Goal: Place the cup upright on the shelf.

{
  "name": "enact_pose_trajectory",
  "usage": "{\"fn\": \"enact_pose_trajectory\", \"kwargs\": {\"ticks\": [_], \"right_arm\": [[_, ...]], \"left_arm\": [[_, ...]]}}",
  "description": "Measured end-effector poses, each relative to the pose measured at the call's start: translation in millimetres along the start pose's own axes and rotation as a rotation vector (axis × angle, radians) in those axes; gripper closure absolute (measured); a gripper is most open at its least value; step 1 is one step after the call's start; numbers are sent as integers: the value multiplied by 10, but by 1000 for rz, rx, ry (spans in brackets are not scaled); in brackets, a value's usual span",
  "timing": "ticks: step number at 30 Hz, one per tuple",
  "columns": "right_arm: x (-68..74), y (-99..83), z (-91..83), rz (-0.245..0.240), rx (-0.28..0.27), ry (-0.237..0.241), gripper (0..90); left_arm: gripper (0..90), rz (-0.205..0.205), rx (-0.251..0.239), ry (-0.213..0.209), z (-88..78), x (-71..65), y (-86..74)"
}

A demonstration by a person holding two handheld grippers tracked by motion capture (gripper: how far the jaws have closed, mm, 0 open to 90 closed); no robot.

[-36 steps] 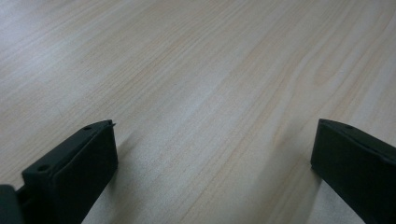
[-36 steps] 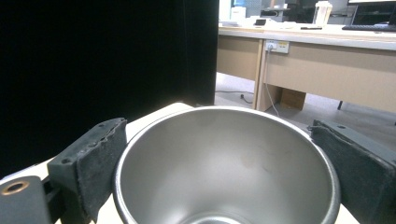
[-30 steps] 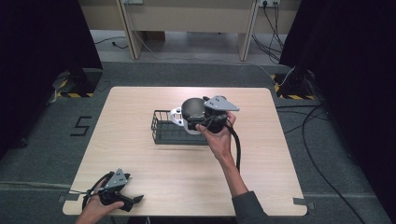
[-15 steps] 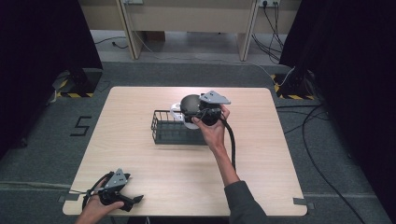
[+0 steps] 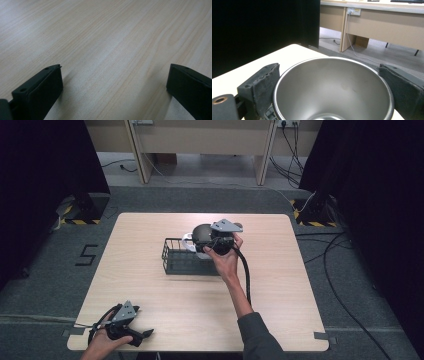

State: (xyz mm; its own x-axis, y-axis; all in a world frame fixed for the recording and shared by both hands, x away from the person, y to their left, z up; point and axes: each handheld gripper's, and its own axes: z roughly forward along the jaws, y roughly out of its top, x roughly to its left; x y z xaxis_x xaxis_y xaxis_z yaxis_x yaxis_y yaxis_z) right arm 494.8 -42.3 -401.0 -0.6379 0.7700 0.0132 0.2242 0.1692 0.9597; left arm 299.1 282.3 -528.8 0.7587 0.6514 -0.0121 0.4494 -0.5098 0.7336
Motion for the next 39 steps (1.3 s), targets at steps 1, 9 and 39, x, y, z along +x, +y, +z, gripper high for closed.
{"fn": "enact_pose_trajectory", "kwargs": {"ticks": [1, 9, 39], "right_arm": [[-1, -7, 8, -2, 4, 3, 65], [-19, -81, 30, 11, 27, 3, 63], [-1, -4, -139, 14, 56, 18, 147]], "left_arm": [[0, 0, 1, -1, 0, 1, 0], [0, 2, 2, -1, -1, 1, 0], [0, 2, 2, -2, -2, 0, 0]]}}
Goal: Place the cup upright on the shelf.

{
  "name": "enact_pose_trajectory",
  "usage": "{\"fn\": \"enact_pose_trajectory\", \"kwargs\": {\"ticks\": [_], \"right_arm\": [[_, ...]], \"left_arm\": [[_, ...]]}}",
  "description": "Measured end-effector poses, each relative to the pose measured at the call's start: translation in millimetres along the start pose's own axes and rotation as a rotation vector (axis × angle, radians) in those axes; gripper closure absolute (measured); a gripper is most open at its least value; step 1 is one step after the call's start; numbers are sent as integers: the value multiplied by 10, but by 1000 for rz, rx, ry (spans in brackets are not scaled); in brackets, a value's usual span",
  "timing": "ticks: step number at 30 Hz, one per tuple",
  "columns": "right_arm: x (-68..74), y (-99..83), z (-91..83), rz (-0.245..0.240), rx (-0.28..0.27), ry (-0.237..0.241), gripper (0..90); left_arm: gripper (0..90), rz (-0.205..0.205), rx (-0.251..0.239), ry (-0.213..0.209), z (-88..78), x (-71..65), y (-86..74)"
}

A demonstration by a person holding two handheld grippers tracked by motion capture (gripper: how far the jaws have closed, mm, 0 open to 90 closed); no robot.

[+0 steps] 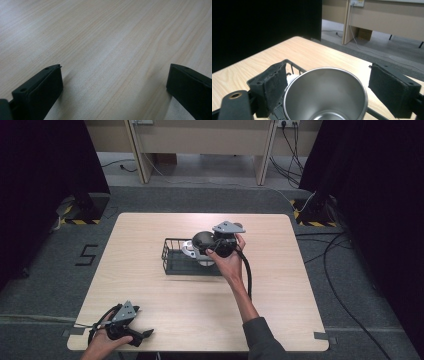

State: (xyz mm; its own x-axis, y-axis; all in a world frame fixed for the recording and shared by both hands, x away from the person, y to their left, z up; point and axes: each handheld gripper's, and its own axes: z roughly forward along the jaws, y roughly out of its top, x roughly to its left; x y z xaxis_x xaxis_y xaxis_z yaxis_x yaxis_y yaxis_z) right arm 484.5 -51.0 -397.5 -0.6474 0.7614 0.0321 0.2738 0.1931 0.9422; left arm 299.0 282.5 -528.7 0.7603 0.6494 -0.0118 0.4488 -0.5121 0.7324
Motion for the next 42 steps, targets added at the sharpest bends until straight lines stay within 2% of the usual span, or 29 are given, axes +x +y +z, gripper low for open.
{"fn": "enact_pose_trajectory", "kwargs": {"ticks": [7, 13, 34, 42], "right_arm": [[-8, 10, -136, 33, -49, 27, 150], [3, -13, -286, 34, -75, 40, 149], [94, -172, -629, 17, -86, 76, 150], [123, -285, -745, 10, -77, 86, 151]], "left_arm": [[0, -1, 0, -1, 1, -1, 0], [0, -1, 0, -1, 1, -1, 0], [0, 1, 1, -2, 0, 1, -1], [0, 1, 1, -2, 1, 1, 0]]}}
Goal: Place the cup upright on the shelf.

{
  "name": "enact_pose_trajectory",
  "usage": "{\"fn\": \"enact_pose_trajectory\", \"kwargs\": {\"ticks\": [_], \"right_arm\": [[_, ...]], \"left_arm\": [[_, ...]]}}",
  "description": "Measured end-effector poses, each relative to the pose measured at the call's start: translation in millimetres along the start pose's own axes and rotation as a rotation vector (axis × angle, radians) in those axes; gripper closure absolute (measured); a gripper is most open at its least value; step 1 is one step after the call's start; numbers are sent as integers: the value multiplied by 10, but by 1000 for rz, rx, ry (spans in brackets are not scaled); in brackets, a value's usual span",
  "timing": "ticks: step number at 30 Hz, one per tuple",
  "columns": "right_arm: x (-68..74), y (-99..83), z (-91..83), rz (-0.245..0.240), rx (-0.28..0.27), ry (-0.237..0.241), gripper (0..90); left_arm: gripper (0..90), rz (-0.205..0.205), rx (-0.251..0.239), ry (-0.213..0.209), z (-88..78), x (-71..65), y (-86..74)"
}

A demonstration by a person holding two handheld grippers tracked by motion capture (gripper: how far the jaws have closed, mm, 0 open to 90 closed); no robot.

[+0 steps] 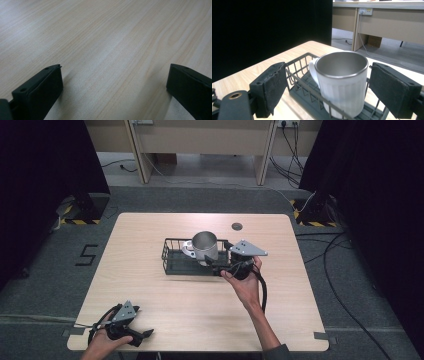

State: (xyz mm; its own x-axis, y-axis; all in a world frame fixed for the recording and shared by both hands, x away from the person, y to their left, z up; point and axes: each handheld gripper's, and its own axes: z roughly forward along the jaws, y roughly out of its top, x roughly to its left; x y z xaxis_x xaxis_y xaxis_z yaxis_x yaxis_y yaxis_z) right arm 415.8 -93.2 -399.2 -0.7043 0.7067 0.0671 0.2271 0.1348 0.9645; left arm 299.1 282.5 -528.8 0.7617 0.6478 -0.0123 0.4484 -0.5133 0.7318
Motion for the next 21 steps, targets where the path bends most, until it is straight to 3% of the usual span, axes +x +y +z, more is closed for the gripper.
{"fn": "enact_pose_trajectory", "kwargs": {"ticks": [16, 21], "right_arm": [[54, -282, -301, 9, 9, 9, 152], [53, -430, -438, 18, 4, -8, 152]], "left_arm": [[0, 0, 2, 0, -1, 0, 0], [0, 1, 2, 0, 0, 0, 0]]}}
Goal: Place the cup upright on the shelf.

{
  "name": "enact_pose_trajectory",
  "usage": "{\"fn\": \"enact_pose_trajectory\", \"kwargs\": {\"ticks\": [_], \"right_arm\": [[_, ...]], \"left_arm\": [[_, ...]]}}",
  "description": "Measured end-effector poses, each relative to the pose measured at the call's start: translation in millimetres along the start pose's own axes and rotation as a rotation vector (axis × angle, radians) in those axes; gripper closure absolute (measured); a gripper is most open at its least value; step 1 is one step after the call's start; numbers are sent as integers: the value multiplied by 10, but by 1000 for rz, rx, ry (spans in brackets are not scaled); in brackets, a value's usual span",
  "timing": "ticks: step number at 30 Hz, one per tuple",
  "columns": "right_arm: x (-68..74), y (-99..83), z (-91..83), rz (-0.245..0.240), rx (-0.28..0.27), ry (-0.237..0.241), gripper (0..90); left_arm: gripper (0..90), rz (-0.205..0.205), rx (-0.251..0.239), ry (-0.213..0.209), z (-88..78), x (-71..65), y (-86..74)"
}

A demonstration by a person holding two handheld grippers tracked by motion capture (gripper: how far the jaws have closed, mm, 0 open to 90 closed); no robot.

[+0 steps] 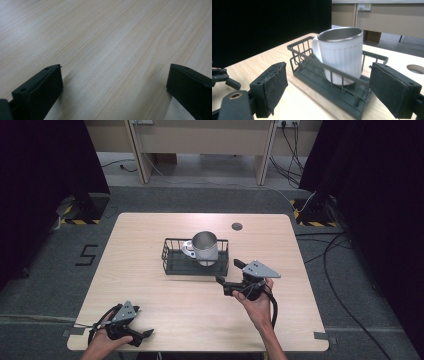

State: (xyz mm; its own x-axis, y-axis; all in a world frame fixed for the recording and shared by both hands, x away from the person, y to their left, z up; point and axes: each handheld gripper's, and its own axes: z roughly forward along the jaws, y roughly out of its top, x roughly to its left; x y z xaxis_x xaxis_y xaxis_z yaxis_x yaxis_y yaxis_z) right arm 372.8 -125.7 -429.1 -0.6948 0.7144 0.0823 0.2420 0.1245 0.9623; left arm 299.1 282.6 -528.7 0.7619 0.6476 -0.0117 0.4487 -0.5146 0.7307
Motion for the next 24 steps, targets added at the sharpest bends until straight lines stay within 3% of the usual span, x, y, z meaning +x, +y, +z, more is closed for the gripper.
{"fn": "enact_pose_trajectory", "kwargs": {"ticks": [13, 24], "right_arm": [[-1, -231, -227, 21, -3, -43, 154], [79, -375, -287, 18, 24, -35, 154]], "left_arm": [[0, -2, -2, 1, 1, -2, 0], [0, -1, -1, 2, 1, -2, 0]]}}
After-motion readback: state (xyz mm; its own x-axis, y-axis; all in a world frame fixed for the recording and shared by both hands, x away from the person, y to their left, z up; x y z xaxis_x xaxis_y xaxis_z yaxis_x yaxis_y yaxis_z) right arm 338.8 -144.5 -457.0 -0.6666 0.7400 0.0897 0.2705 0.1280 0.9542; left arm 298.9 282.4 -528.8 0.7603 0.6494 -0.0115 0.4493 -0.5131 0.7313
